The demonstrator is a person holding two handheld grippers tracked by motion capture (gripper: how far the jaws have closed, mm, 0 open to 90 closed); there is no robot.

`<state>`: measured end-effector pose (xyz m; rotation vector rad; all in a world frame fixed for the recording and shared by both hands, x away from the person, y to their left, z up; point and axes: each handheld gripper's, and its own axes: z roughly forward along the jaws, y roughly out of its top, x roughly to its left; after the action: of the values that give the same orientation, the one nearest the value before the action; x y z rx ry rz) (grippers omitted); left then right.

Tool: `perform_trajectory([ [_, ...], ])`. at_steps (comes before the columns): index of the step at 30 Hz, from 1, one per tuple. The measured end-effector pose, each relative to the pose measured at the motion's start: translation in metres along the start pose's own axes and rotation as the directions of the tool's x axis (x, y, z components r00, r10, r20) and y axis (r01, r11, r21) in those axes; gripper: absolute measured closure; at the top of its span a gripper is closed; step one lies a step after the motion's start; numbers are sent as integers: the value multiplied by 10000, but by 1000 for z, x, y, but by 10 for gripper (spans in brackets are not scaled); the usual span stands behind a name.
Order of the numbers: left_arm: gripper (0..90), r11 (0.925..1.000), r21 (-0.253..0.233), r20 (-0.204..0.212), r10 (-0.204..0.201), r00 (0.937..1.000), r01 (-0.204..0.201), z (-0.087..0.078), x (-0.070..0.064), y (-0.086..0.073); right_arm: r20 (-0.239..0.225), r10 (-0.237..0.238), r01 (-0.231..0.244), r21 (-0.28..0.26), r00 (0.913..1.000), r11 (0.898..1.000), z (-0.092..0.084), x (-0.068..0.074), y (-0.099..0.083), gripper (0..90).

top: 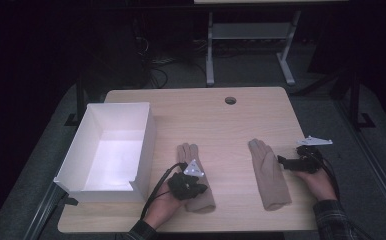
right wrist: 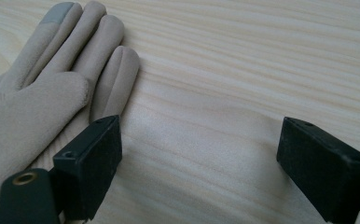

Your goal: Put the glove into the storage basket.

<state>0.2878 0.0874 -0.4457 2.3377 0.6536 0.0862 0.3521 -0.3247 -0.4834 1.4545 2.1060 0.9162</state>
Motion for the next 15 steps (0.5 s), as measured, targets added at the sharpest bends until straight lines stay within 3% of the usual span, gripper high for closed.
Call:
perform_trajectory([
  [4, 898, 9990, -370, -837, -268, 9961, 238, -3, 17, 14, 0, -5, 5, 3, 10000, 10000, 0, 0, 0, 136],
  [9, 898, 9971, -358, -1816, -722, 9807, 668, 5, 43, 24, -8, -8, 8, 12, 10000, 10000, 0, 0, 0, 136],
  [12, 898, 9951, -298, -2029, -985, 9742, 944, 11, 54, 24, -12, -24, 24, 5, 10000, 10000, 0, 0, 0, 136],
  [15, 898, 9946, -3, -2020, -1019, 9741, 1039, 19, 62, 21, -35, -20, 21, 9, 10000, 10000, 0, 0, 0, 136],
])
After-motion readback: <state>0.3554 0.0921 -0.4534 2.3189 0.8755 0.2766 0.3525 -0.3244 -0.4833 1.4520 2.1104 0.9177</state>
